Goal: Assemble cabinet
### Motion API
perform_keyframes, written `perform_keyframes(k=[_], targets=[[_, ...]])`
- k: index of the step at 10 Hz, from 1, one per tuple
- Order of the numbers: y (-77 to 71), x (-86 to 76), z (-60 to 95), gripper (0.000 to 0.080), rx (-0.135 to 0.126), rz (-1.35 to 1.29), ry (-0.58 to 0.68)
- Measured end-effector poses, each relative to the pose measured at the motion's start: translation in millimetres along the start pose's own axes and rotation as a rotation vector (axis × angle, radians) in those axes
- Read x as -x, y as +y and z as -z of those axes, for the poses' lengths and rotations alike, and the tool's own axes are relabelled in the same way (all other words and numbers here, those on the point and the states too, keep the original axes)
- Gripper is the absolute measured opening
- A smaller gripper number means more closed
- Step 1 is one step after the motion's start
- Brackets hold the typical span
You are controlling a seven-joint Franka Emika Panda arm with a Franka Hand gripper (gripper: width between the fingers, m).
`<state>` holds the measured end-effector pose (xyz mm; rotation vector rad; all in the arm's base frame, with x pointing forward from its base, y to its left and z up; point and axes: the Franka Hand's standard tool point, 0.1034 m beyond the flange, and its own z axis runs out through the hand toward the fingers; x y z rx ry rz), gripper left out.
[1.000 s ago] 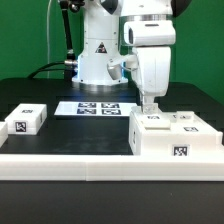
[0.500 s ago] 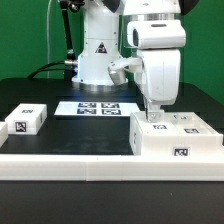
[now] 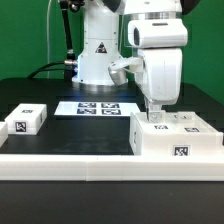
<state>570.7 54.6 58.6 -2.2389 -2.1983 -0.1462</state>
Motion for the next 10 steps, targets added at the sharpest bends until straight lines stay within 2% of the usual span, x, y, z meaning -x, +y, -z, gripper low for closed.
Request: perform_keyframes(k=[1,2,3,4,5,6,7,10], targets=[[-0.3,0.2,-0.3,0.0177,-0.001,0.0,0.0],[-0.4,0.3,-0.4,0.0177,-0.001,0.0,0.0],[-0.5,0.4,-0.4,0.0312,-0.001,-0.001,0.0],[-0.5,0.6,-0.5,0.0496,-0.001,-0.001,-0.001],[-0.6,0.7,-0.5,0.0631,-0.001,-0.001,-0.001],[-0.6,0.8,-0.5,0.0631,-0.001,-0.001,-0.001],[-0.6,0.9,-0.6,0.0761,-0.001,-0.001,-0.001],[-1.3,2.2,1.6,0.0797,0.004,-0.013,-0.002]])
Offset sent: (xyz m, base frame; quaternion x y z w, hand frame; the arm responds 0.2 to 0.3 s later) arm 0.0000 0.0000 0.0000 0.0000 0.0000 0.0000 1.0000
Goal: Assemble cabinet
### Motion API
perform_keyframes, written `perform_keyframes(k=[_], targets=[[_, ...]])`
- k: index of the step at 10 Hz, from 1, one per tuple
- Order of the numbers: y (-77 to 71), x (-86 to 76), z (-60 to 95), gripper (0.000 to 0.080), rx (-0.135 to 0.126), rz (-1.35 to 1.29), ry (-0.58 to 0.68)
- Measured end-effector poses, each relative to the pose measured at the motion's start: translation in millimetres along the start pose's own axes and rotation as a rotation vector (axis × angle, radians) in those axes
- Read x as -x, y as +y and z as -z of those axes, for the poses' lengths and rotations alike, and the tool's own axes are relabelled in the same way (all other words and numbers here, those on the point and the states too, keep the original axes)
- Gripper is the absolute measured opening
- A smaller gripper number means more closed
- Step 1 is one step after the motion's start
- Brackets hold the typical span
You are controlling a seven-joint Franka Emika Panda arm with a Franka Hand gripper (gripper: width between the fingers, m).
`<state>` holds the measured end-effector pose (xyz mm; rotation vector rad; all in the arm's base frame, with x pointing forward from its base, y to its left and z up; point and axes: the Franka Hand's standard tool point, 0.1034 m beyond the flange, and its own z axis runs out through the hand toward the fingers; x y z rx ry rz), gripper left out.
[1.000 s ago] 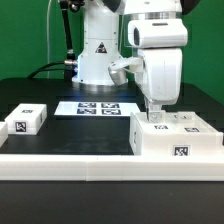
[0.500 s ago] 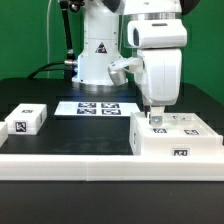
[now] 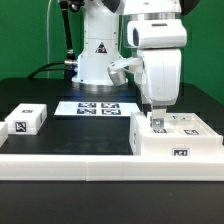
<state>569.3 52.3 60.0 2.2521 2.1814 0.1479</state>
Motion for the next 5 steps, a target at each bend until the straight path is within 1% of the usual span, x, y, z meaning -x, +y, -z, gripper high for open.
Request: perform_keyframes(k=[1,2,3,4,5], targets=[[-7.4,4.0,10.0,0.0797,0.013,-0.064,-0.007],[-17.7,5.7,19.9,0.0797,0.015,-0.13,-0.018],[-24.0,5.9,25.3,0.0797,0.021,-0.177,-0.021],[-29.7,5.3,31.4,0.0797,0.043,-0.233,-0.019],[-40.7,1.0,32.8,0.0797,0.044,-0.314,-0.019]])
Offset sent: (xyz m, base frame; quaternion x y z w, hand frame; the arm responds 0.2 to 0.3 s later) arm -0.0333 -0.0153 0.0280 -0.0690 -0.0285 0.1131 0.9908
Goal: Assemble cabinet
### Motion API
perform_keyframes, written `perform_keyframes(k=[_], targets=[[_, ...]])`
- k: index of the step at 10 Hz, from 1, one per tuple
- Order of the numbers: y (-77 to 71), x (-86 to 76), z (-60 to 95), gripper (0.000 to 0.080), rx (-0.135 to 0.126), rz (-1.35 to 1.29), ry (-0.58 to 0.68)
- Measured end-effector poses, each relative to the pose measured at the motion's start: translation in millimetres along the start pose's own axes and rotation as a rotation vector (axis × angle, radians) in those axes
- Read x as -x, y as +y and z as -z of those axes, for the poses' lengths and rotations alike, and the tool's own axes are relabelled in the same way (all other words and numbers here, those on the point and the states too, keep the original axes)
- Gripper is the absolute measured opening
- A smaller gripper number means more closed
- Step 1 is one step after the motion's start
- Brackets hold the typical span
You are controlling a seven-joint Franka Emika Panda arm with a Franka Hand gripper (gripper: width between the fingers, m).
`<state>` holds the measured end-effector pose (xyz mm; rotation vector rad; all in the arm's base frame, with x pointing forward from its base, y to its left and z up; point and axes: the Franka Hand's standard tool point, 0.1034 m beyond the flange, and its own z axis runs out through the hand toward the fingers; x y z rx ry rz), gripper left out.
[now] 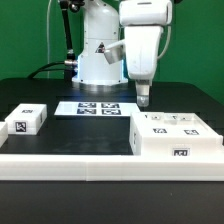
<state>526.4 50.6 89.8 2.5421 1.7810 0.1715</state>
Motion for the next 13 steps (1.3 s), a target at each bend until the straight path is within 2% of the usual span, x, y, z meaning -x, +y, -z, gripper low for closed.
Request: perform_keyframes(k=[1,3,6,8,9,11,12,13], targets=[[-5.8,-0.8,-2.0,0.0797,-0.008,-0.028,-0.003],[-3.9,0.2,-2.0,0.0797,-0.007,-0.033,-0.002],[-5.1,-2.0,-2.3,0.0797,-0.014,-0.262,0.006],[-10.5,-2.3,-2.9,0.0797,-0.004,-0.581,0.037],[-16.8,0.8,-6.1,0.0797,-0.017,-0.759,0.044],[-29.8,-6.3,-10.7,0.0797,-0.021,-0.981,0.06],[-37.5,-6.2,-14.6,0.0797,-0.043,-1.132,0.056],[-36.8,-7.4,-14.1,0.0797,-0.049,-1.18,0.061]])
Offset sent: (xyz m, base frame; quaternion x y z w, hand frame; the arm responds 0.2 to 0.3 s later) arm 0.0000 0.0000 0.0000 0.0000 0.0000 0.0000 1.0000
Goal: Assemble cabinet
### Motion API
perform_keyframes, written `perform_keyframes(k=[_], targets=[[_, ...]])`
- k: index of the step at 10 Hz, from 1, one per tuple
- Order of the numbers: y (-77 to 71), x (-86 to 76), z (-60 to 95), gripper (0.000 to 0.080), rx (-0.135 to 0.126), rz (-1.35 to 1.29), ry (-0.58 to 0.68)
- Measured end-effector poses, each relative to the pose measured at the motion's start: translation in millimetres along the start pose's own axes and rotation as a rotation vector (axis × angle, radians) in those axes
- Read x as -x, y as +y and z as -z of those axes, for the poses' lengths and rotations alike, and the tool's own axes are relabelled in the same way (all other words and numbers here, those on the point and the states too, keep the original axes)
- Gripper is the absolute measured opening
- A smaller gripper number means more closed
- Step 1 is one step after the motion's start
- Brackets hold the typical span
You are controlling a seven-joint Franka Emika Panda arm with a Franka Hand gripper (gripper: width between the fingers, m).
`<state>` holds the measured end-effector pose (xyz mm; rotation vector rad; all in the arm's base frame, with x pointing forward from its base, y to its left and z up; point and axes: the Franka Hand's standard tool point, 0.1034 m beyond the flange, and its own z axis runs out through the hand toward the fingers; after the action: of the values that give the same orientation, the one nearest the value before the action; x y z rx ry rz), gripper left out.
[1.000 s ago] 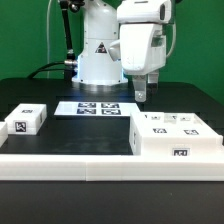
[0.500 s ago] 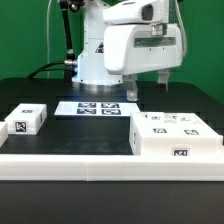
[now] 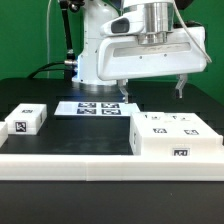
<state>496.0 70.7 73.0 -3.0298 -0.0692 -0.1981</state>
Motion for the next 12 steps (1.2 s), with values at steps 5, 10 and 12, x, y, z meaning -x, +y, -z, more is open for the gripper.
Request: perform_keyframes(k=[5,10,12], targets=[[-21.2,3.6,-9.6,0.0797,0.003,-0.221,0.01],[-7.7,6.8,-27.7,0.0797,0.037,-0.129,0.022],[-9.7,7.1,-27.8,0.0797,0.036,-0.125,0.022]])
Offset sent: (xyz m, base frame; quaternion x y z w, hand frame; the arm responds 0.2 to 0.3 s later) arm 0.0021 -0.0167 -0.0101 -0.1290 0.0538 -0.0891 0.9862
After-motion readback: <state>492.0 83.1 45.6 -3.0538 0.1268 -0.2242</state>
